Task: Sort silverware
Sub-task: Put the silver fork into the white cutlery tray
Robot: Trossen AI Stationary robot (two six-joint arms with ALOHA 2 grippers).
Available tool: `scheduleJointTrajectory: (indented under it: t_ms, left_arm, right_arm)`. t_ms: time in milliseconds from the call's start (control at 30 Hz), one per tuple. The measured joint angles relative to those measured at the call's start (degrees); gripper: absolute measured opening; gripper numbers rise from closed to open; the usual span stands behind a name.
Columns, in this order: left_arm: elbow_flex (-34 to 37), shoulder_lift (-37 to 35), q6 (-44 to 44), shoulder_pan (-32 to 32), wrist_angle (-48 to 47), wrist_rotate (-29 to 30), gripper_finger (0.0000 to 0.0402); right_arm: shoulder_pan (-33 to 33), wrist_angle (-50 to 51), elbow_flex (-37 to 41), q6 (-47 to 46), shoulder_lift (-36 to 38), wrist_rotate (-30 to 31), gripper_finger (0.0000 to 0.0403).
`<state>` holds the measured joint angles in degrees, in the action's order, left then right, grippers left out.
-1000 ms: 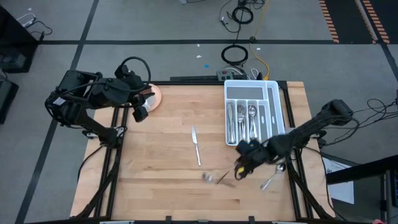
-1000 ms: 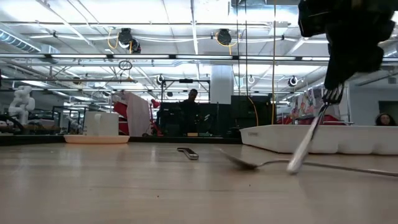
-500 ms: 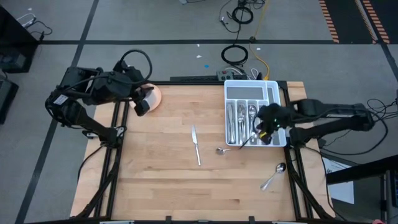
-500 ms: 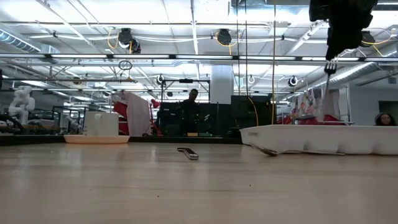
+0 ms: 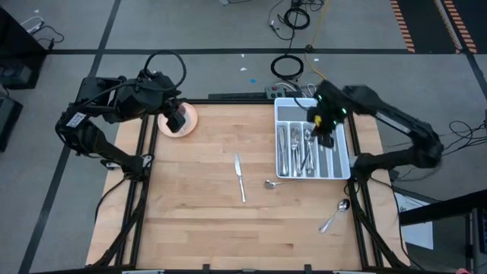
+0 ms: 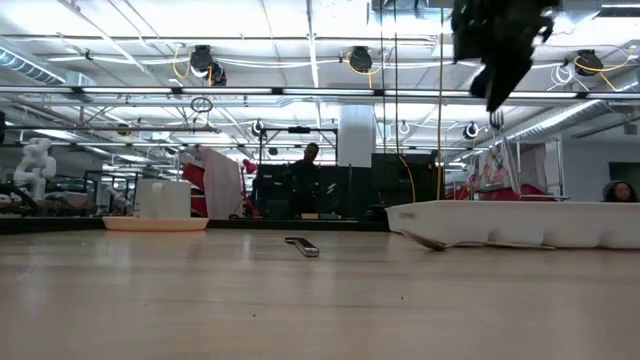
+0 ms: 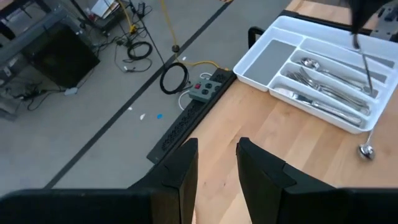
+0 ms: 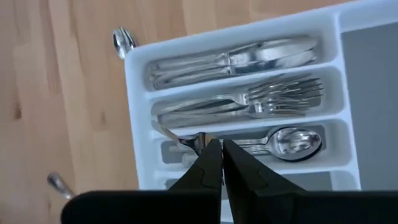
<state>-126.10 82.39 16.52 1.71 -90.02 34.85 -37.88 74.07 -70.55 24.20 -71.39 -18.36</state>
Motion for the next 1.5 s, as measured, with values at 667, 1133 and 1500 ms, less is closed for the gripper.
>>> scheduleJointTrajectory:
  t_ms: [667, 1133, 1500]
  left_arm:
    - [0.0, 0.0, 2.6, 0.2, 0.0, 0.0, 0.0116]
    - [0.0, 0.0, 2.5, 0.2, 0.0, 1.4, 0.0116]
    - [0.0, 0.3, 2.6, 0.2, 0.0, 1.7, 0.0116]
  right_arm:
    - [-10.1, -1.5, -5.5, 22.6, -27.9, -13.5, 0.0]
    - [-12.5, -3.5, -5.5, 18.9, -36.2, -8.5, 0.0001]
    - [-12.2, -7.2, -5.5, 17.3, -34.8, -2.0, 0.0104]
